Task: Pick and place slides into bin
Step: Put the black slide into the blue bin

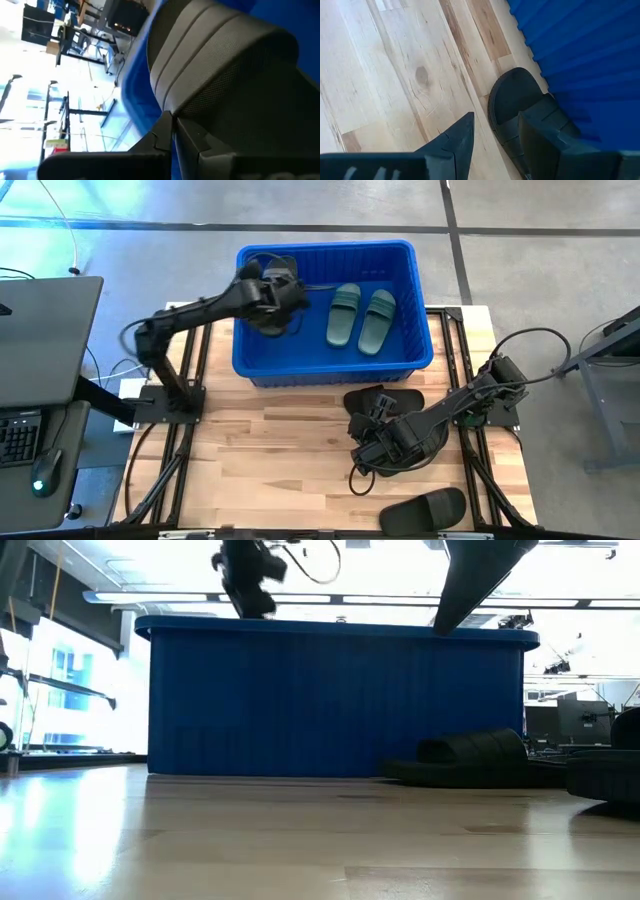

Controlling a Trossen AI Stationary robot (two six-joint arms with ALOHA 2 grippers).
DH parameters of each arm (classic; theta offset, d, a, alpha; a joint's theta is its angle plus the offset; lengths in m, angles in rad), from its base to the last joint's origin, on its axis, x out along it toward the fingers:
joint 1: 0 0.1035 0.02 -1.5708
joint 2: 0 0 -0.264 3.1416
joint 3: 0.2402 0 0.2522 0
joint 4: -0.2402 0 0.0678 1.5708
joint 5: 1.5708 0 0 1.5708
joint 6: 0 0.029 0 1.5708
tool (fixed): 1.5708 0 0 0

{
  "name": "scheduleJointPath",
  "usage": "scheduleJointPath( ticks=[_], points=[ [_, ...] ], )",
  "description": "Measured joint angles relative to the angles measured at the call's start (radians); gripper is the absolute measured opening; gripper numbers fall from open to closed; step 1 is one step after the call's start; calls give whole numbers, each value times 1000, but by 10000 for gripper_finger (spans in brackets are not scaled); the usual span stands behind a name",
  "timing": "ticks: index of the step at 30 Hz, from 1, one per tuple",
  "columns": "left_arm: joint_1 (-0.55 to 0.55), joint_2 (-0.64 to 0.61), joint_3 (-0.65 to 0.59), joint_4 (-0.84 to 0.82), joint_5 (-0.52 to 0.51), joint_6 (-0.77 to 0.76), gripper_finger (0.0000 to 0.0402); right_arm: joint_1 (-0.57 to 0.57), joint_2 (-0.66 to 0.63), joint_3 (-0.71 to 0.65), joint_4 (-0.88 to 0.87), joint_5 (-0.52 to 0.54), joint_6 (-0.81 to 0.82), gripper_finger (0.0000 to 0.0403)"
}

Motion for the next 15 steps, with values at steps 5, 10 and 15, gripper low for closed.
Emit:
scheduleJointPath(
  ticks=[5,10,15],
  points=[
    [86,129,0,26,12,19,0,4,0,0,0,0,6,142],
    [153,255,-1,13,54,32,0,17,1,0,9,0,28,142],
    [210,348,-2,28,67,71,0,44,1,0,8,0,81,142]
  ],
)
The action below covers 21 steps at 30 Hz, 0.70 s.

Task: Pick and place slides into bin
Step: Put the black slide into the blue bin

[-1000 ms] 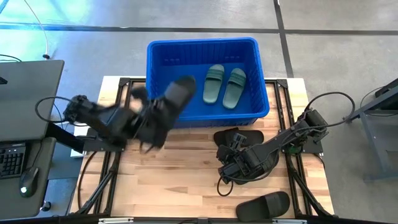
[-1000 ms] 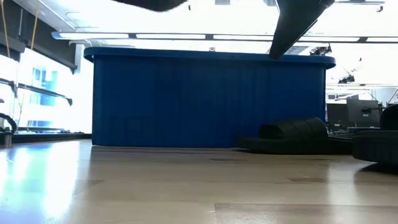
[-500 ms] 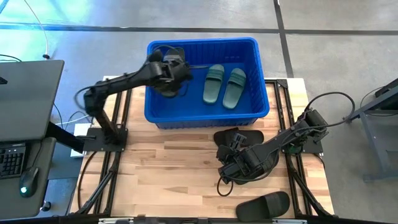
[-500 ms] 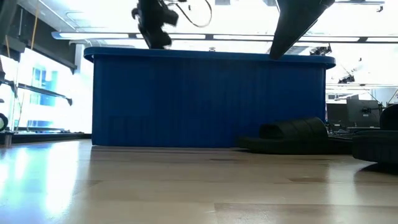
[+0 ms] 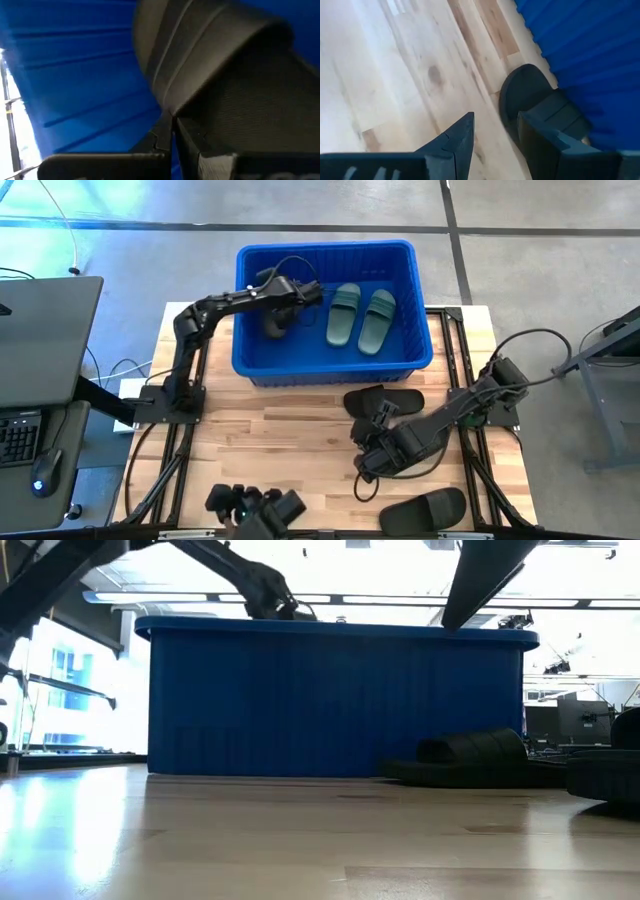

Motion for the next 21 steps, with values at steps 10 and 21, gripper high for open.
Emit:
scheduleJointPath(
  ticks=[10,21],
  points=[
    [56,35,1,63,199,135,22,40,0,0,14,0,99,142],
    [8,29,1,61,306,300,85,68,0,0,19,0,199,142]
  ],
)
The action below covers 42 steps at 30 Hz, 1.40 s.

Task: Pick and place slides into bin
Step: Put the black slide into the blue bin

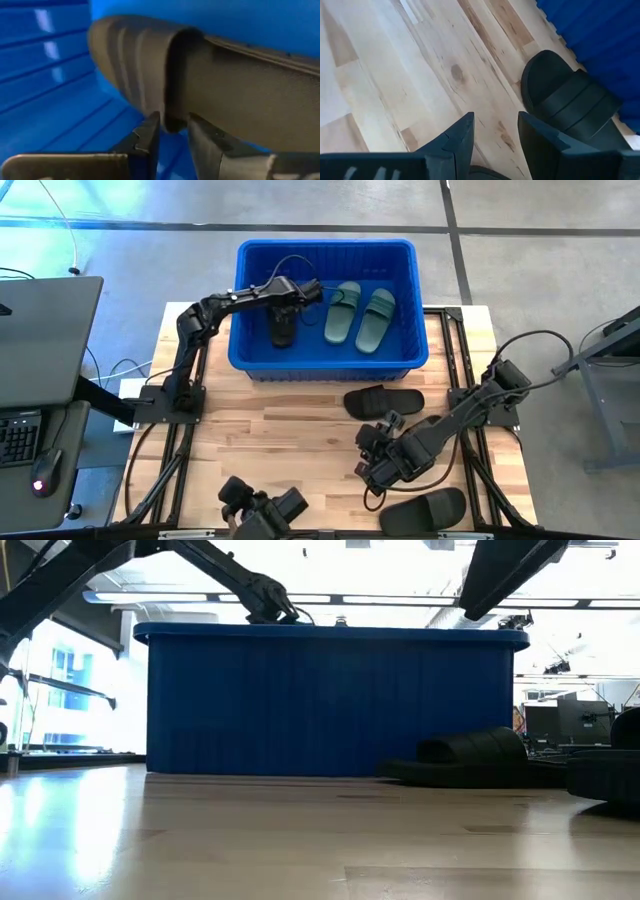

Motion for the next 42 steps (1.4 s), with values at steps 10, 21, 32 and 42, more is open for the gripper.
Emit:
scheduleJointPath(
  ticks=[10,21,32,42],
  points=[
    [-98,-3,161,-213,-161,-3,90,4,10,0,0,22,-36,142],
    [-251,-4,590,-425,-187,35,90,-9,91,0,-49,53,323,133],
    [-377,-136,575,-294,-180,138,90,69,91,0,-326,5,715,117],
    [-405,-154,575,-303,-142,195,90,99,85,-81,-434,43,883,146]
  ],
)
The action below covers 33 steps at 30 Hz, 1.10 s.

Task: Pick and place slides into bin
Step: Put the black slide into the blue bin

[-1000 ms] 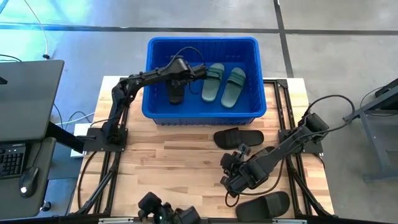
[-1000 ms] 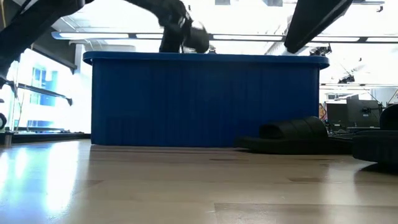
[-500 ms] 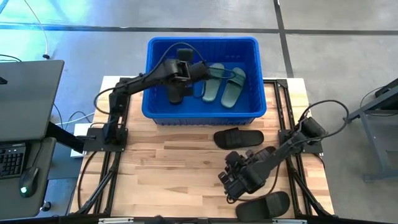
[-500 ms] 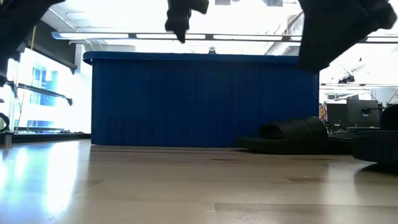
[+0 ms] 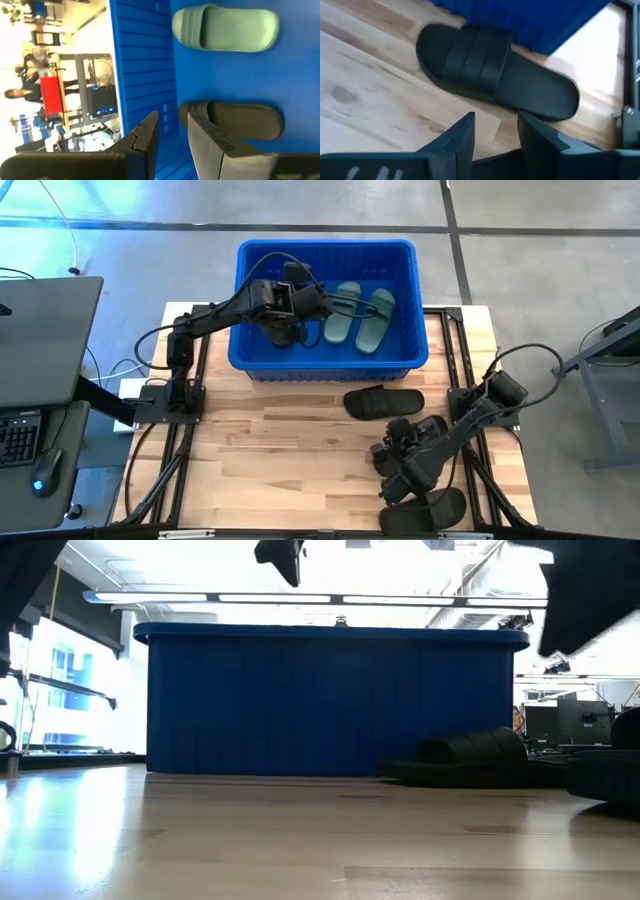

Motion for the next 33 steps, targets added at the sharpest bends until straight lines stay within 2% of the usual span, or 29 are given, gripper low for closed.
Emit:
scheduleJointPath(
  ticks=[5,10,14,18,24,29,33],
  points=[
    [-3,0,0,1,23,4,90,-20,1,-131,73,-31,2,180],
    [-1,0,0,2,23,4,90,-55,-43,-235,118,17,16,202],
    [-1,0,0,5,23,4,90,-86,-135,-324,204,68,-20,206],
    [-1,0,0,14,23,4,90,-123,-265,-434,401,111,-159,199],
    [-1,0,0,19,33,4,90,-192,-430,-642,770,72,-367,188],
    [-1,0,0,19,54,30,90,-240,-502,-806,1097,-3,-490,184],
    [-1,0,0,27,60,37,90,-267,-530,-877,1270,-14,-594,184]
  ],
)
